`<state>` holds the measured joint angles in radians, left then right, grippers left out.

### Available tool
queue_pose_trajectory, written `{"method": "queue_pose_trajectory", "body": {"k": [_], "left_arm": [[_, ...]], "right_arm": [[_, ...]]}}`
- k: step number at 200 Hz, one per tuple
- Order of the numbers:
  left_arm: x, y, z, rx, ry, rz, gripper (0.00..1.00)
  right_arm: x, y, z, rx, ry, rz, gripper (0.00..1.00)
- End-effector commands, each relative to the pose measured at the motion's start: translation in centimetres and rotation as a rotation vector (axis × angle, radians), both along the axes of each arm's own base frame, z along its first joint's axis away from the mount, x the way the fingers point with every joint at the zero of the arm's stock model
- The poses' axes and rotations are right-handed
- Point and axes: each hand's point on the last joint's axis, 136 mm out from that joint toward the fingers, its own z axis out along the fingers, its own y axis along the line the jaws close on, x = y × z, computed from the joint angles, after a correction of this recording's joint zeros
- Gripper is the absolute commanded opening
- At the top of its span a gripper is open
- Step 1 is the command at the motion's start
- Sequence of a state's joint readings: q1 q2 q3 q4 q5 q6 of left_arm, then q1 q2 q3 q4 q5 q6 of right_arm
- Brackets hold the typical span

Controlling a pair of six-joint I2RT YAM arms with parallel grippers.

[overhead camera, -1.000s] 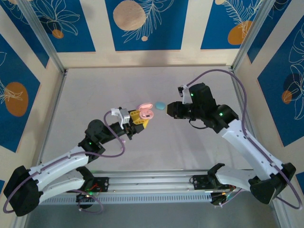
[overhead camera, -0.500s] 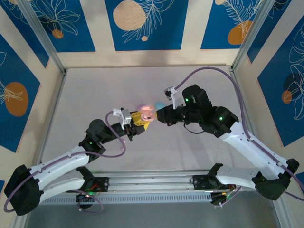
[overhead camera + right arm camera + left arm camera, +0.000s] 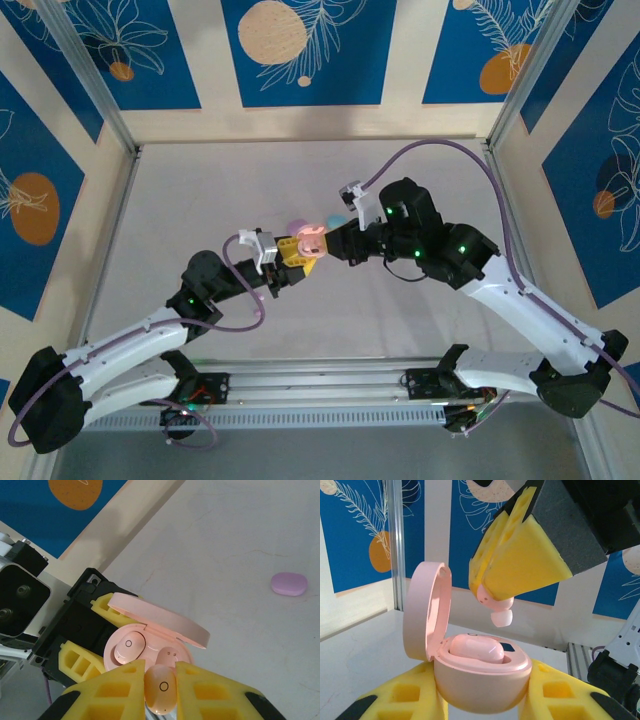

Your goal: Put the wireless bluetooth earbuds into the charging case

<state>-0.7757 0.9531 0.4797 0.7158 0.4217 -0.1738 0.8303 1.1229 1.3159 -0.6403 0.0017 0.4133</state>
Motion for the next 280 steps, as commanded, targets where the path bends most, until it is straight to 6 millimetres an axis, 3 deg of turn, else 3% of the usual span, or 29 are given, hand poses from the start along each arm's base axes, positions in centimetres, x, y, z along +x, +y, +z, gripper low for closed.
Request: {"method": "queue_pose_trajectory", "body": {"k": [1,164,280], "left_arm": [[-0.5,-0.4,1.7,-0.028,-0.03,-0.034,0.2],[-0.7,-0.4,1.9,-0.042,-0.031,-0.04,0.2],[-0.6,-0.2,2.3,-0.061,-0.036,-0.028,0.2]], "right_arm": [[0.3,0.2,1.5,0.014,-0.067,0.003,0.2],[0.8,0.6,-0.8,-0.075,-0.085,0.015,0.2],[-0.5,1.1,-2.1,-0.112,-0.062,0.104,0.22]]}}
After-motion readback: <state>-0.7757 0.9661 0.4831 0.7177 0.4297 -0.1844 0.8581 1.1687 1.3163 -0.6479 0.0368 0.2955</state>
